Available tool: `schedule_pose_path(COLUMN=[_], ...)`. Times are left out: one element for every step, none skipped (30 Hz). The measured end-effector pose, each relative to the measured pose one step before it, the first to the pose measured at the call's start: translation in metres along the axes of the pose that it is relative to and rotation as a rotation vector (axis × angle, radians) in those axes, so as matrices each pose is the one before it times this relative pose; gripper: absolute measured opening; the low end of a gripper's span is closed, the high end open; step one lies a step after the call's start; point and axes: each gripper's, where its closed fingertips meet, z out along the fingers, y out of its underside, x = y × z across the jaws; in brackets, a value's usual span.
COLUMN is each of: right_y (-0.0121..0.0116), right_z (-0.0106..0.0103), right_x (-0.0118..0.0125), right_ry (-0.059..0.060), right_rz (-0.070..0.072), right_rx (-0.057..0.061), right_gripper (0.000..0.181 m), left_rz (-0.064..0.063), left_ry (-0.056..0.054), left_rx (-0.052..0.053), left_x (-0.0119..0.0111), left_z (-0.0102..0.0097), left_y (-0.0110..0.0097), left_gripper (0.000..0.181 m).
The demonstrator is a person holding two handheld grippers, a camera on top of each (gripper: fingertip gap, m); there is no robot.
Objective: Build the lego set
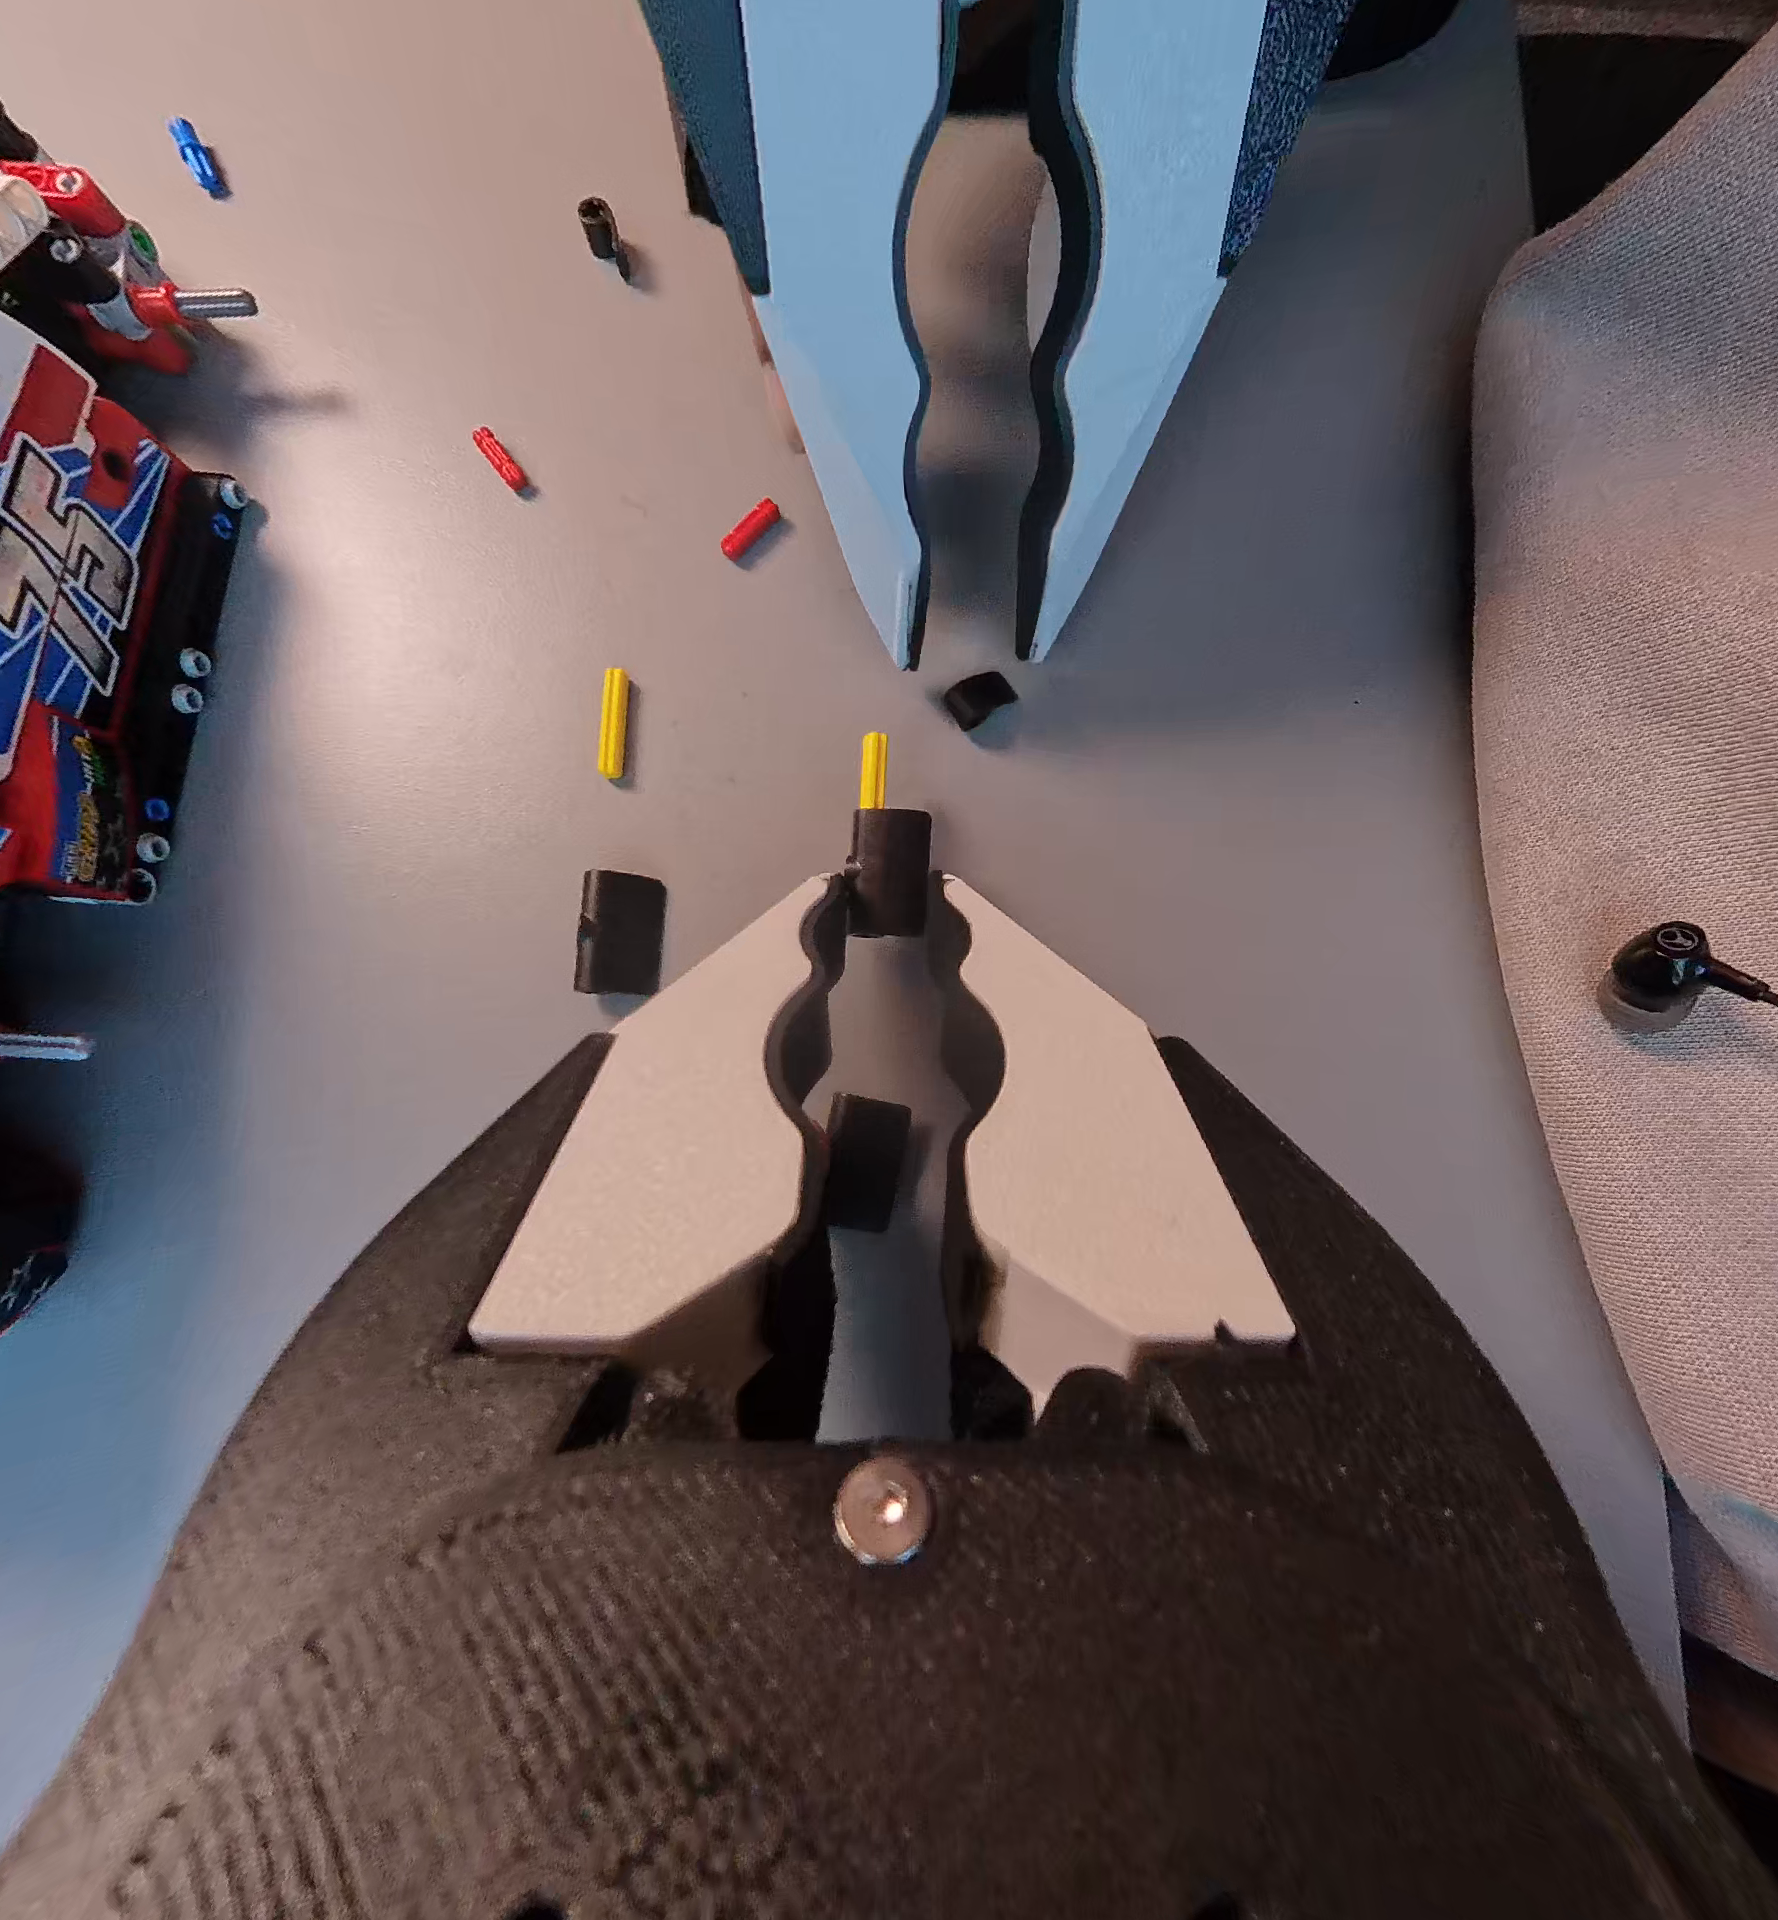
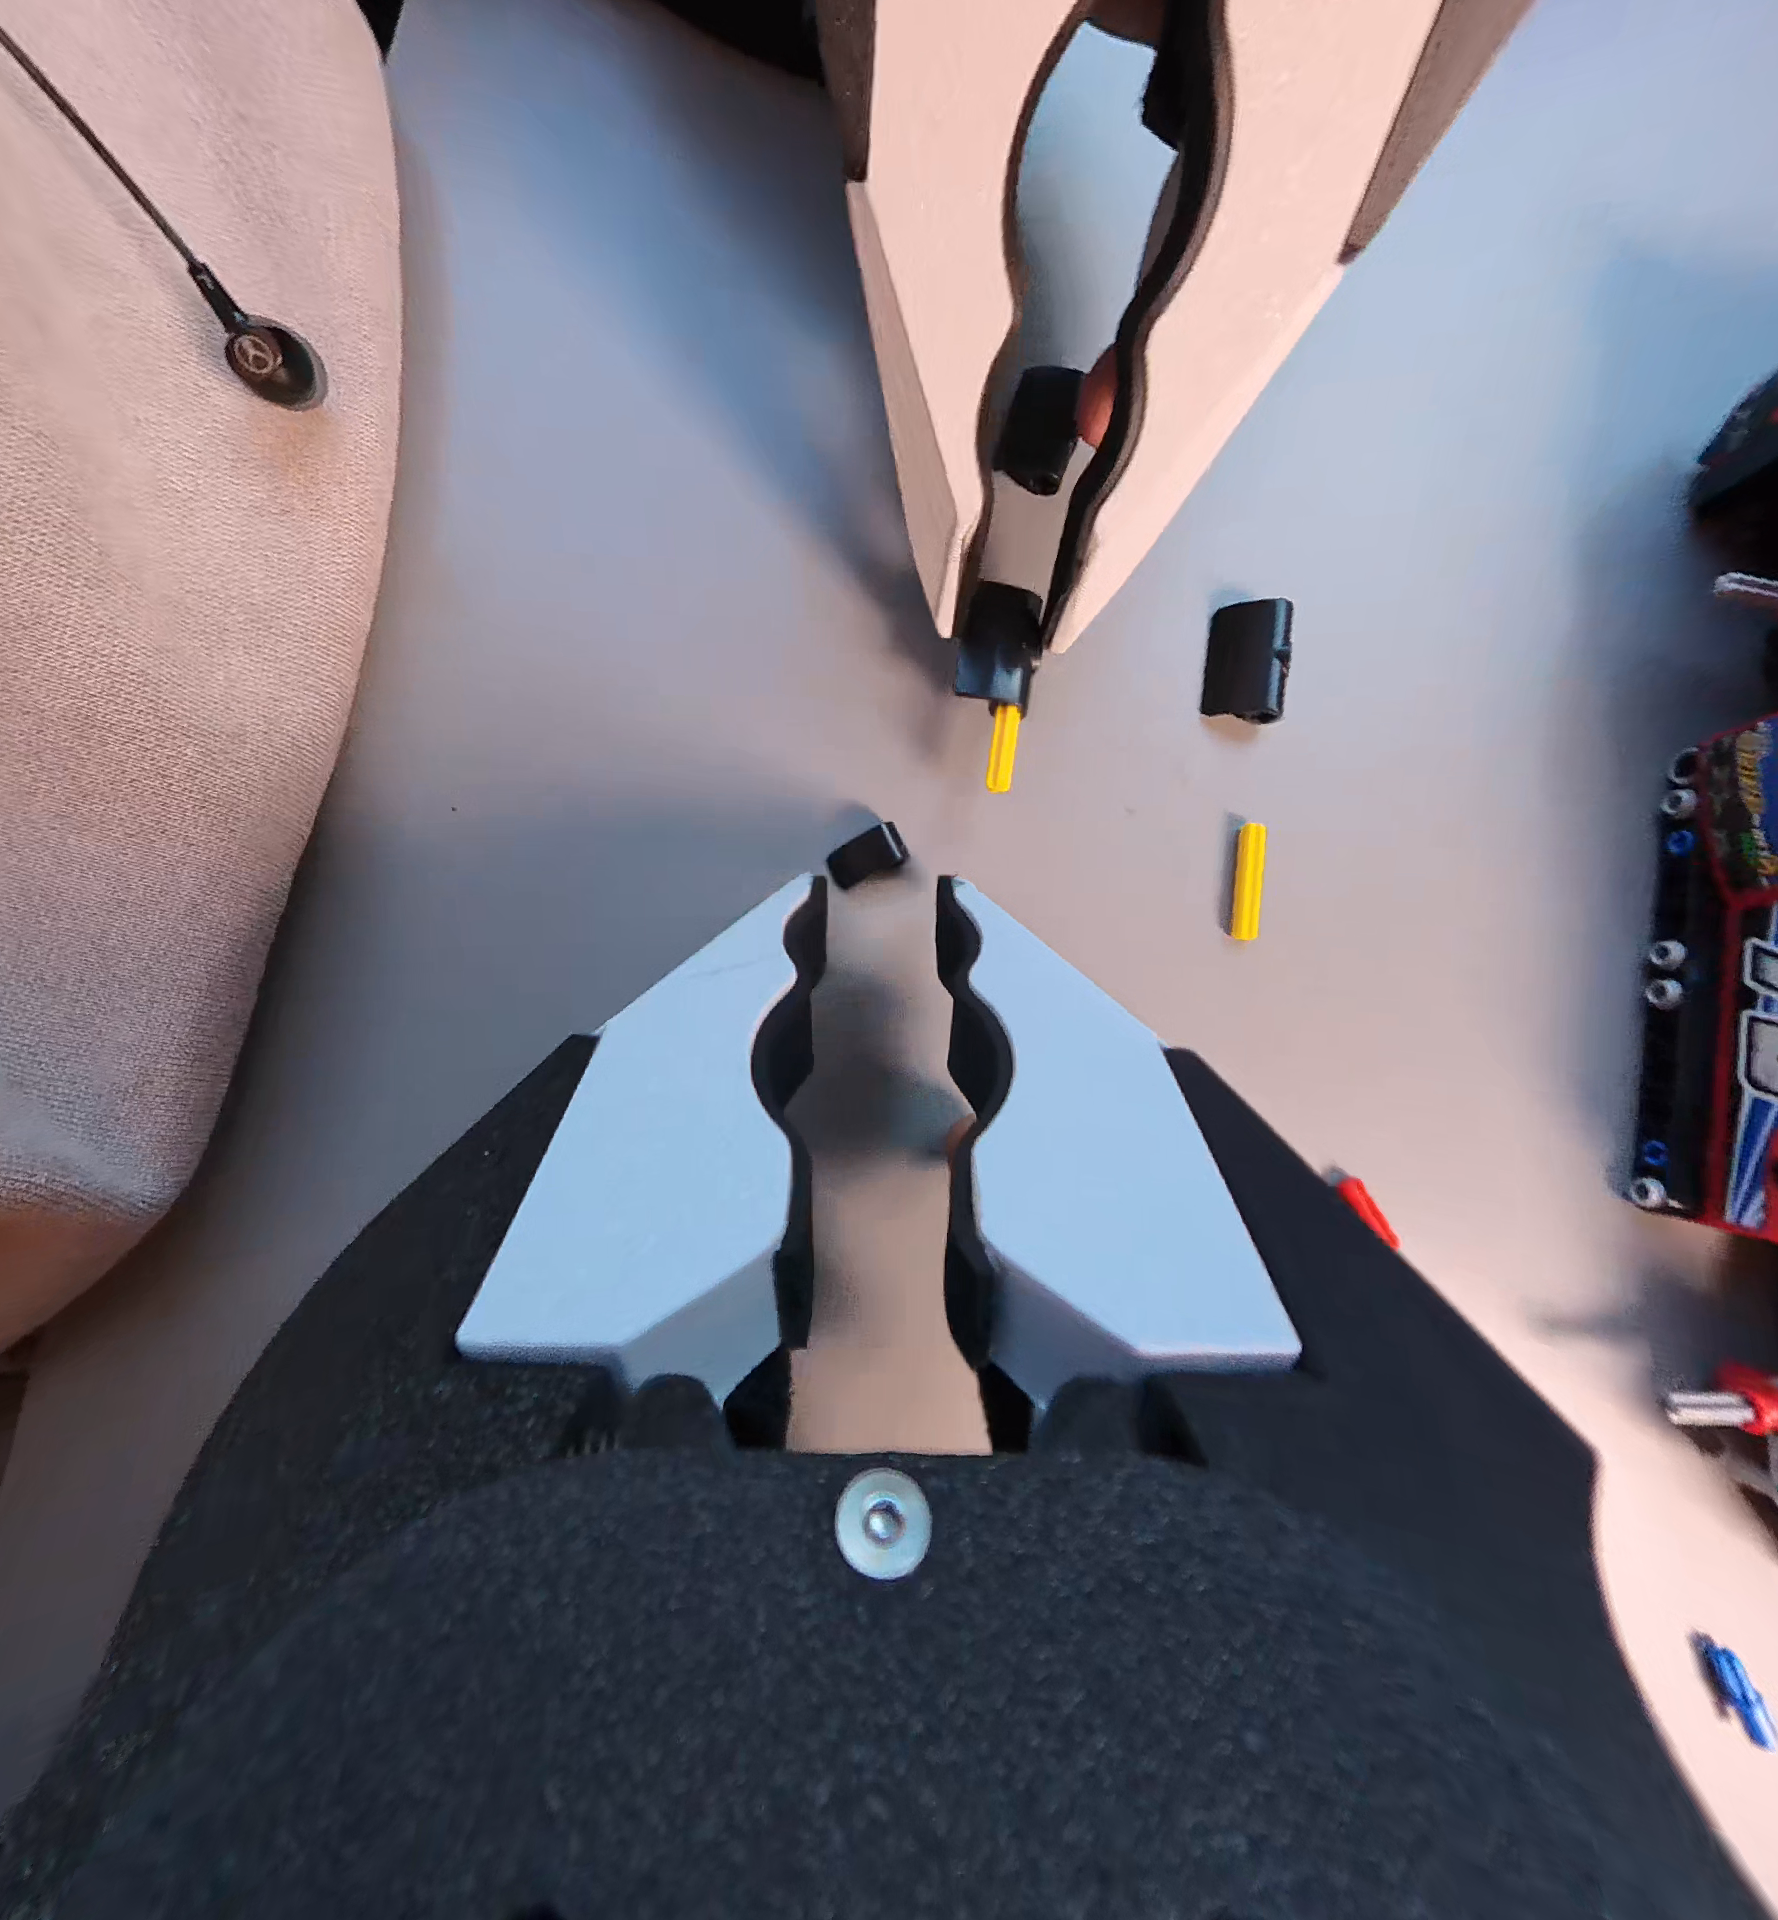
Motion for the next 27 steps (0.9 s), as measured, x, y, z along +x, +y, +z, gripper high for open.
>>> schedule_pose_path(right_y=[-0.00073, -0.00078, 0.00006, 0.00032, -0.00052, 0.00027, 0.00012, -0.00010, -0.00046, -0.00075, -0.00082, -0.00061, -0.00041, -0.00045, -0.00036, -0.00003, 0.00022, -0.00021, 0.00069, 0.00111, -0.00044, -0.00106, 0.00113, 0.00188, -0.00001, 0.00026, 0.00030], right_z=[0.00192, 0.00177, 0.00179, 0.00128, 0.00026, 0.00023, 0.00002, 0.00018, 0.00024, 0.00052, 0.00045, 0.00048, 0.00016, 0.00021, 0.00014, -0.00032, -0.00085, -0.00183, -0.00220, -0.00240, -0.00242, -0.00164, -0.00032, 0.00037, 0.00017, 0.00013, 0.00017], right_x=[-0.00100, -0.00127, -0.00062, 0.00017, 0.00005, -0.00005, -0.00019, -0.00028, -0.00013, 0.00046, -0.00032, -0.00020, -0.00010, 0.00036, 0.00051, 0.00087, 0.00099, 0.00213, 0.00493, 0.00635, 0.00448, 0.00258, 0.00325, 0.00159, 0.00031, 0.00070, 0.00047], right_ry=[-0.0166, -0.0175, -0.0147, -0.0113, -0.0129, -0.0114, -0.0083, -0.0048, -0.0006, 0.0060, 0.0041, 0.0052, 0.0061, 0.0097, 0.0112, 0.0115, 0.0086, 0.0118, 0.0253, 0.0295, 0.0163, 0.0058, 0.0131, 0.0095, 0.0067, 0.0073, 0.0059], right_rz=[-0.0179, -0.0190, -0.0139, -0.0109, -0.0035, -0.0017, -0.0002, 0.0013, 0.0025, 0.0035, 0.0029, 0.0019, 0.0023, 0.0032, 0.0068, 0.0147, 0.0223, 0.0303, 0.0382, 0.0423, 0.0407, 0.0370, 0.0313, 0.0096, -0.0004, 0.0064, 0.0072], right_rx=[-0.0073, -0.0069, -0.0108, -0.0092, -0.0008, -0.0032, 0.0014, 0.0045, 0.0067, 0.0081, 0.0077, 0.0057, 0.0033, 0.0029, 0.0028, 0.0024, 0.0051, 0.0120, 0.0087, 0.0073, 0.0163, 0.0183, -0.0009, -0.0088, 0.0002, -0.0065, -0.0080], right_gripper=[0.019, 0.019, 0.019, 0.018, 0.016, 0.015, 0.014, 0.014, 0.013, 0.013, 0.013, 0.013, 0.013, 0.013, 0.012, 0.012, 0.011, 0.010, 0.008, 0.007, 0.006, 0.005, 0.005, 0.005, 0.005, 0.005, 0.004], left_rz=[0.0027, 0.0015, 0.0010, 0.0011, 0.0015, 0.0016, 0.0004, -0.0010, -0.0010, -0.0005, 0.0000, 0.0001, -0.0001, 0.0003, 0.0007, 0.0005, -0.0001, -0.0007, -0.0017, -0.0020, -0.0021, -0.0022, -0.0007, 0.0031, 0.0075, 0.0110, 0.0109], left_ry=[-0.0002, 0.0017, 0.0031, 0.0019, 0.0006, -0.0005, -0.0014, -0.0002, 0.0002, 0.0010, 0.0018, 0.0021, 0.0021, 0.0008, -0.0003, -0.0017, -0.0029, -0.0045, -0.0052, -0.0052, -0.0048, -0.0037, -0.0022, -0.0054, -0.0100, -0.0102, -0.0068], left_rx=[-0.0019, -0.0008, 0.0011, 0.0010, -0.0003, -0.0005, 0.0007, 0.0013, 0.0018, 0.0011, 0.0009, 0.0009, 0.0003, -0.0002, -0.0001, 0.0013, 0.0035, 0.0053, 0.0055, 0.0064, 0.0060, 0.0022, -0.0036, -0.0062, -0.0094, -0.0104, -0.0087], left_x=[0.00012, 0.00036, 0.00051, 0.00027, -0.00008, -0.00016, -0.00040, -0.00026, -0.00028, -0.00007, 0.00000, 0.00016, 0.00016, 0.00007, -0.00003, -0.00026, -0.00050, -0.00082, -0.00105, -0.00112, -0.00107, -0.00081, -0.00038, -0.00063, -0.00075, -0.00039, 0.00023], left_z=[0.00015, -0.00002, -0.00016, -0.00021, -0.00017, -0.00016, -0.00030, -0.00044, -0.00036, -0.00023, -0.00025, 0.00011, 0.00030, 0.00030, 0.00019, 0.00000, -0.00034, -0.00037, -0.00059, -0.00031, -0.00009, 0.00040, 0.00106, 0.00142, 0.00158, 0.00151, 0.00157], left_y=[0.00041, 0.00022, -0.00019, -0.00013, 0.00020, 0.00035, 0.00027, 0.00023, 0.00012, 0.00016, 0.00020, 0.00012, 0.00024, 0.00013, 0.00009, -0.00008, -0.00046, -0.00084, -0.00078, -0.00099, -0.00089, -0.00042, 0.00032, 0.00070, 0.00085, 0.00063, 0.00010], left_gripper=[0.013, 0.013, 0.013, 0.013, 0.013, 0.013, 0.013, 0.013, 0.013, 0.013, 0.013, 0.013, 0.013, 0.013, 0.013, 0.013, 0.013, 0.013, 0.013, 0.013, 0.013, 0.013, 0.013, 0.013, 0.013, 0.013, 0.013])
